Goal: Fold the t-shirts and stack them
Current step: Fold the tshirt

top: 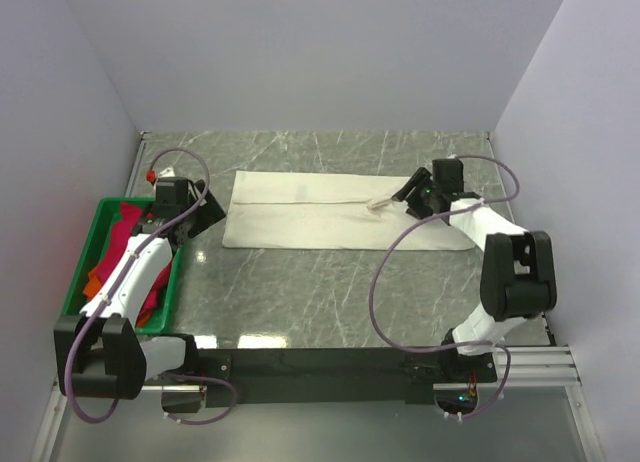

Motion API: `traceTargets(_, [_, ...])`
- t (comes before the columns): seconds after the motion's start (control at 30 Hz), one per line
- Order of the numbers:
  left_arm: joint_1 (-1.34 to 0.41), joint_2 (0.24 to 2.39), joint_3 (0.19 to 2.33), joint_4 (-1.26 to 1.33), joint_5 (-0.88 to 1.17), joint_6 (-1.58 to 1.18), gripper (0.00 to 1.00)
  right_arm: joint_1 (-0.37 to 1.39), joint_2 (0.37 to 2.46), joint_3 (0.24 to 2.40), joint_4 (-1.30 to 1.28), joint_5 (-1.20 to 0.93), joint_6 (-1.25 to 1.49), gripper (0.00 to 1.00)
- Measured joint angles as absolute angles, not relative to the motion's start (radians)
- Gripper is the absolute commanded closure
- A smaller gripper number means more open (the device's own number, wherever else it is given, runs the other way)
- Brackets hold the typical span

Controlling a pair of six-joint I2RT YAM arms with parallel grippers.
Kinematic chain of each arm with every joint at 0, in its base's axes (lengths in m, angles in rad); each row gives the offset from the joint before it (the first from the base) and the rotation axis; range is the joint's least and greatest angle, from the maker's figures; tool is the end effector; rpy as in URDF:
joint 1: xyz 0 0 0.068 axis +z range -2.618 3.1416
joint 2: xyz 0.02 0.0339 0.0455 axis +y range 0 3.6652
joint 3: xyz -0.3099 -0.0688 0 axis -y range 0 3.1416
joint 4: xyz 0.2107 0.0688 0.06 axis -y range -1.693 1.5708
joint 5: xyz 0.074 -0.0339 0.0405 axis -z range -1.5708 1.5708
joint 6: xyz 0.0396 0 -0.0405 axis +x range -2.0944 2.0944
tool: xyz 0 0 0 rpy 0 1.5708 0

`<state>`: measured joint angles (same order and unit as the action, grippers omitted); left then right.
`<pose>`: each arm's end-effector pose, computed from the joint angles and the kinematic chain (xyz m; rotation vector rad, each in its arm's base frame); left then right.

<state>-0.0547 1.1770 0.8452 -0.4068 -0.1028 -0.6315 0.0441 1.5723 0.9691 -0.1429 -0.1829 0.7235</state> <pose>0.2036 -0.0071 0.3114 -0.7089 2.2046 -0.2320 0.3103 0.0209 0.2766 0.7019 2.2721 0.5913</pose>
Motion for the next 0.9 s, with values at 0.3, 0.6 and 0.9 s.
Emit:
traceTargets(0.3, [-0.055, 1.215, 0.839, -0.4, -0.12, -0.587, 0.01, 0.081, 1.801, 1.122, -0.073, -0.215, 0.794, 0.35])
traceTargets(0.6, [-0.055, 1.215, 0.838, -0.4, -0.129, -0.585, 0.01, 0.093, 1.926, 1.216, -0.049, -0.224, 0.825, 0.36])
traceTargets(0.9, [-0.055, 1.215, 0.838, -0.4, -0.128, -0.583, 0.01, 0.099, 2.028, 1.389, -0.068, -0.237, 0.811, 0.36])
